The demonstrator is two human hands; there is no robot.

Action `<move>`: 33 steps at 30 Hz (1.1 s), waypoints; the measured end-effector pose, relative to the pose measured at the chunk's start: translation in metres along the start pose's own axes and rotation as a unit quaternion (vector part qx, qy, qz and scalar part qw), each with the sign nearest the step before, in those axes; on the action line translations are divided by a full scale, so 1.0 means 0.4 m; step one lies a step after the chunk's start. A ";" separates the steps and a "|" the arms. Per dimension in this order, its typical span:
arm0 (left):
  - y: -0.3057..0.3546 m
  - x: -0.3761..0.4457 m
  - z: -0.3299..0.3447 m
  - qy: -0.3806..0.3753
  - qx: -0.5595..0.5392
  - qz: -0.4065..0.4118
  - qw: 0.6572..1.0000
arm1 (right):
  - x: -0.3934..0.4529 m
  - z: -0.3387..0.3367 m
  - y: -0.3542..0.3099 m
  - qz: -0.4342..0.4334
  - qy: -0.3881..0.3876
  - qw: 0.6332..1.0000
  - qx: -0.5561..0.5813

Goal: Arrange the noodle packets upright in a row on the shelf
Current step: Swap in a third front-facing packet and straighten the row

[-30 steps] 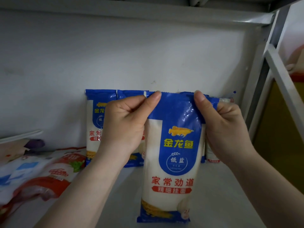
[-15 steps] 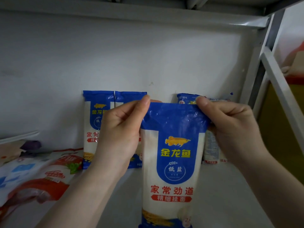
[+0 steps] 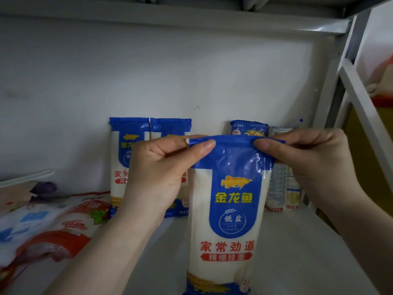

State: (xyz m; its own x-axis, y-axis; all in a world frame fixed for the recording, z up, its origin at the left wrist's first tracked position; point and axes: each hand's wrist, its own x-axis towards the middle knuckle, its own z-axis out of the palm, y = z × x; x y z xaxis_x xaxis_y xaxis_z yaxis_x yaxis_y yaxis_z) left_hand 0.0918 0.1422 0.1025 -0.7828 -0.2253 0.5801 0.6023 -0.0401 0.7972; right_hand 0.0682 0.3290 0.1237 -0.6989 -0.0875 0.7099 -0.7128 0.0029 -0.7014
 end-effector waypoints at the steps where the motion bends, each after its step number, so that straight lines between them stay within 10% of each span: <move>1: -0.004 -0.002 0.000 0.007 0.003 -0.006 1.000 | 0.001 0.002 0.002 0.001 0.006 1.000 -0.003; 8: -0.023 0.007 -0.016 -0.024 -0.032 -0.072 0.997 | 0.014 0.001 0.016 0.046 -0.022 0.998 0.042; 14: -0.092 -0.069 -0.038 -0.195 0.106 -0.242 0.944 | 0.005 -0.007 0.051 0.088 -0.022 0.991 0.098; 22: -0.140 -0.073 -0.046 -0.082 -0.007 -0.247 0.966 | -0.160 0.011 0.191 0.345 -0.349 0.871 0.012; 33: -0.141 -0.035 -0.055 -0.165 0.089 -0.236 0.954 | -0.186 0.053 0.246 0.352 -0.221 0.894 0.169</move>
State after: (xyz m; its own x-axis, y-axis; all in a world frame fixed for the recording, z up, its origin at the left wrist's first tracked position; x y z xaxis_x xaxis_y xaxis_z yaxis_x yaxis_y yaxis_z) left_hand 0.0723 0.1264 0.0455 -0.9844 0.0967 0.1473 0.1577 0.1106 0.9813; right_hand 0.0515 0.3147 0.0006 -0.8214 -0.5688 0.0429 0.0053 -0.0828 -0.9965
